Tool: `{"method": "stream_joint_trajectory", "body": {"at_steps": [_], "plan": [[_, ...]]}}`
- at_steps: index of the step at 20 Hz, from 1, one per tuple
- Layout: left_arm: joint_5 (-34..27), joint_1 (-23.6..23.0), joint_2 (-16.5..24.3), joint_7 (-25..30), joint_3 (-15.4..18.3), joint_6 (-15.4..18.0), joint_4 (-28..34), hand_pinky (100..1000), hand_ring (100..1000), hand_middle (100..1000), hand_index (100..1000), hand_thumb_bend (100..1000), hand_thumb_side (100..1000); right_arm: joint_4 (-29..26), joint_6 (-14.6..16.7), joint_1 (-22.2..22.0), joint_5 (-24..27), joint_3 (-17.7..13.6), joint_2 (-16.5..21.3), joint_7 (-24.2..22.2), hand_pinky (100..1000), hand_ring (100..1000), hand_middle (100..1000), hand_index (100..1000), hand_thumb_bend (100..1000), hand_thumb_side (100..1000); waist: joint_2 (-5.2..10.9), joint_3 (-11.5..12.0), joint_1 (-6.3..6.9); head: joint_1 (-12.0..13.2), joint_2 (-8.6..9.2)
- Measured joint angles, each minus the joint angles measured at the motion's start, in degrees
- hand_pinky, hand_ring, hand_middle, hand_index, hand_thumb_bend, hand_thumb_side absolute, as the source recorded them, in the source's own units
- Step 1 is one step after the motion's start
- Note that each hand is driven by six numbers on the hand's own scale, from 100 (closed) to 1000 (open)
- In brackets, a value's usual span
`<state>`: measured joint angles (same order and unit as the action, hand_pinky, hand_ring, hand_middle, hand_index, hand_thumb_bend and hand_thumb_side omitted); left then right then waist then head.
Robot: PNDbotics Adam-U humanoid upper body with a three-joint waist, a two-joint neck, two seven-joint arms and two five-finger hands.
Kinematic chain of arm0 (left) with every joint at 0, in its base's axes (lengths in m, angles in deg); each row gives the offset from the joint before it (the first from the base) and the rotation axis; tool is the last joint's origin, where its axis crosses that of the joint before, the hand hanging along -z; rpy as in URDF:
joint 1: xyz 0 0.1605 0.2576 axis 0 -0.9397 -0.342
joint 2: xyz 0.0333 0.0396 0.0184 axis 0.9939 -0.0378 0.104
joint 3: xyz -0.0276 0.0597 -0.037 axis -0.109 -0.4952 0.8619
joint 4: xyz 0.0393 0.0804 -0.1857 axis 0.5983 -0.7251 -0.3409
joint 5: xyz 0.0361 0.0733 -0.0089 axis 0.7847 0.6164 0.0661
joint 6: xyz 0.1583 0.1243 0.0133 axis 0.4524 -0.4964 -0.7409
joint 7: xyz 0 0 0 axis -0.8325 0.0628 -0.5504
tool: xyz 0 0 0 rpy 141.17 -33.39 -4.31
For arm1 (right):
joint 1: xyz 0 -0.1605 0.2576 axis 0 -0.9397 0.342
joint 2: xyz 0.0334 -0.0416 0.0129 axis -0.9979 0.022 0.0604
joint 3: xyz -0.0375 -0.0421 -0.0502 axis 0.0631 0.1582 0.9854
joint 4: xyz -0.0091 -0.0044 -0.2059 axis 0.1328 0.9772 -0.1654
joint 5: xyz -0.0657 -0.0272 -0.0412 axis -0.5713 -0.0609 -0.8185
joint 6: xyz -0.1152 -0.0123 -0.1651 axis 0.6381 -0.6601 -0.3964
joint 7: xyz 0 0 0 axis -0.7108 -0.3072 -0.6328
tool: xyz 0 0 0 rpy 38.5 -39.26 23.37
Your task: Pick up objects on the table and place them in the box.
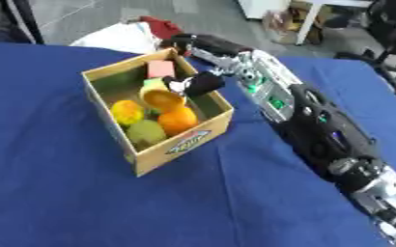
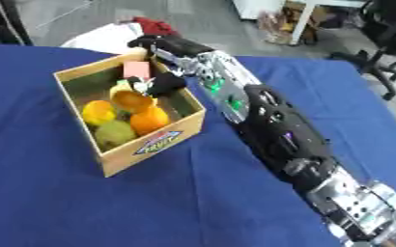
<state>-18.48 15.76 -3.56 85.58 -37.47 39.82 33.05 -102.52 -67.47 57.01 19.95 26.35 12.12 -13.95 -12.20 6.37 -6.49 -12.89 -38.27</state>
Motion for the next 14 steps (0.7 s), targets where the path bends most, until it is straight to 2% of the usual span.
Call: {"method": "stream_joint_trajectory", "body": {"at_steps": [3,5,7,10,12,14], "plan": [[-0.12,-0.31,-0.11,-0.05,0.01,-0.05,-0.02,725,610,653,796,235,480,-1.47,-0.7,-1.01,0.08,-0.95,0.81,0.31,801,884,976,1000,199,556,0.23,-0.84,0.0,0.69,-0.02],[-0.23,-0.44,-0.12,-0.18,0.03,-0.08,-0.04,726,616,661,797,247,497,-4.1,-1.2,-2.22,1.4,-1.95,2.01,1.46,742,816,920,978,126,477,0.35,-1.58,0.0,1.23,-0.03],[-0.44,-0.63,-0.15,-0.55,0.1,-0.04,-0.06,727,622,669,800,260,513,-8.34,-2.12,-4.67,4.99,-3.48,3.8,4.54,674,741,852,923,100,426,0.36,-2.49,0.01,1.97,-0.04],[-0.99,-1.13,-0.57,-1.47,0.46,0.28,-0.07,728,630,679,809,281,548,-16.44,-4.82,-11.23,14.97,-6.49,7.09,12.99,602,654,765,864,100,418,0.36,-3.79,0.2,3.36,-0.05],[-1.66,-1.55,-0.61,-2.23,0.74,0.73,-0.04,730,636,684,814,305,577,-21.96,-5.82,-17.81,24.49,-8.55,8.72,19.75,585,642,746,833,100,425,0.36,-4.57,0.66,4.41,-0.05],[-2.7,-2.02,-0.61,-3.31,1.06,1.39,0.07,731,640,686,815,345,631,-26.52,-5.52,-24.25,33.54,-10.64,9.33,25.94,572,634,729,796,100,425,0.36,-5.27,1.2,5.82,-0.05]]}}
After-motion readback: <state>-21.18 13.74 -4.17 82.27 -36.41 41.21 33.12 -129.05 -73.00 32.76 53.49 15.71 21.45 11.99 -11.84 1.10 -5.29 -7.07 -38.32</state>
